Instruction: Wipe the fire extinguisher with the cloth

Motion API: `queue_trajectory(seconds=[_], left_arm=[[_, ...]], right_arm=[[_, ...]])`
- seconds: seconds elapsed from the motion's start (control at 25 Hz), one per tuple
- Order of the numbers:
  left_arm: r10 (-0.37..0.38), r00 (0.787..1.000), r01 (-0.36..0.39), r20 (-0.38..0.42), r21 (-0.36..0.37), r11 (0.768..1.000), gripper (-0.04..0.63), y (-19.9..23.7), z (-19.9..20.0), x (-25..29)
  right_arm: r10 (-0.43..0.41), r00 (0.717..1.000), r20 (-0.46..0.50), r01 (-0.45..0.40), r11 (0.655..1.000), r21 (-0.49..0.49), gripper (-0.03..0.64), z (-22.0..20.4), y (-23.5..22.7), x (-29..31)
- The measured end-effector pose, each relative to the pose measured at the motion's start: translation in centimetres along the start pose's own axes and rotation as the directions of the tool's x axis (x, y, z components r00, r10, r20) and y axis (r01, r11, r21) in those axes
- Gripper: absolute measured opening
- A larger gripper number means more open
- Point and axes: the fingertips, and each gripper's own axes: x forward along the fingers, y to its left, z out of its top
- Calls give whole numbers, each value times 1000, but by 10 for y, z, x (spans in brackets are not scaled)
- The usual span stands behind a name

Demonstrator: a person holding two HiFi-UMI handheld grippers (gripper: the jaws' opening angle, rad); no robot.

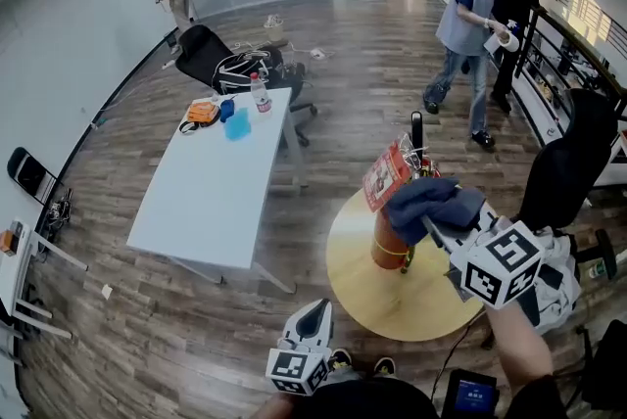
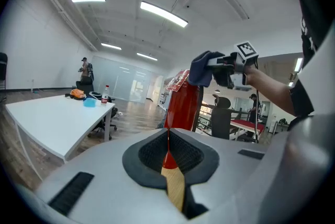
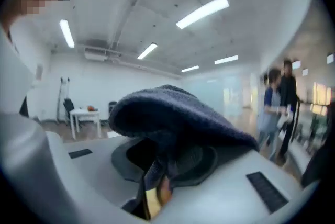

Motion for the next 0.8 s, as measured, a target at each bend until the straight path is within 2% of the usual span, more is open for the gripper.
queue_trajectory(seconds=[0.04, 0.12, 0.24, 0.36, 0.48, 0.68, 0.72, 0.8], left_arm=[[-8, 1000, 8, -4, 1, 1000, 23, -2, -1, 2], [-22, 1000, 22, -12, 3, 1000, 23, -8, -4, 4], [-34, 999, 34, -12, 5, 999, 23, -14, -7, 4], [-28, 999, 29, -14, 6, 1000, 23, -9, -7, 3], [-11, 1000, 11, -10, -4, 1000, 23, -2, -8, 2], [0, 1000, 0, -10, -10, 1000, 23, 1, -7, 0], [-1, 1000, 1, -10, -11, 1000, 23, 1, -7, -2], [0, 1000, 0, -13, -10, 1000, 23, 2, -8, -4]], right_arm=[[-52, 999, -12, 50, 989, -139, 71, 15, -10, 1], [-107, 989, -106, 64, 935, -349, 72, 17, -14, 13], [-134, 971, -197, 16, 862, -506, 71, -15, 3, 28], [-104, 964, -246, -48, 839, -542, 71, -45, 30, 30], [-103, 959, -264, -68, 822, -566, 71, -74, 43, 26], [-113, 921, -373, -107, 847, -521, 71, -141, 39, 12], [-125, 924, -362, -94, 843, -530, 71, -141, 37, 9], [-148, 949, -278, -33, 831, -555, 71, -115, 36, 3]])
